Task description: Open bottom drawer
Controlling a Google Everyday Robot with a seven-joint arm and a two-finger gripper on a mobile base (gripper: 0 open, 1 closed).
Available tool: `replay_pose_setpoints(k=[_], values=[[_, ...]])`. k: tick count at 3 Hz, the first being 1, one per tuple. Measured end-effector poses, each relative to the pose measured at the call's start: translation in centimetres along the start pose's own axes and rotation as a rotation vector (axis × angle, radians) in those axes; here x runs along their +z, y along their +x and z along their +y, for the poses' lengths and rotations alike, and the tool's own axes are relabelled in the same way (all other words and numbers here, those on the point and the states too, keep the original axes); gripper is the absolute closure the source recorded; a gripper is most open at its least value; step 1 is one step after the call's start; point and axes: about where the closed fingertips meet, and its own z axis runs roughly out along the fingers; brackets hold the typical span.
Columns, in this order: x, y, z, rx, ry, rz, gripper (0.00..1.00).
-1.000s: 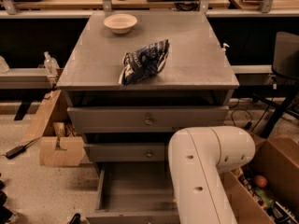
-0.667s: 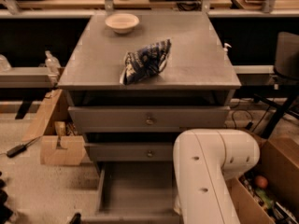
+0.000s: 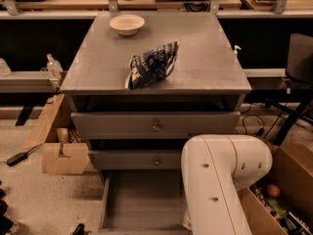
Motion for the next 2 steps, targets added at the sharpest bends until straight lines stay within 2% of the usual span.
replay_pose_setpoints(k=[1,2], values=[[0.03,-0.39,-0.69,0.000,0.000,0.000,0.84],[0.07,-0.41,-0.68,0.000,-0.001,0.000,0.53]])
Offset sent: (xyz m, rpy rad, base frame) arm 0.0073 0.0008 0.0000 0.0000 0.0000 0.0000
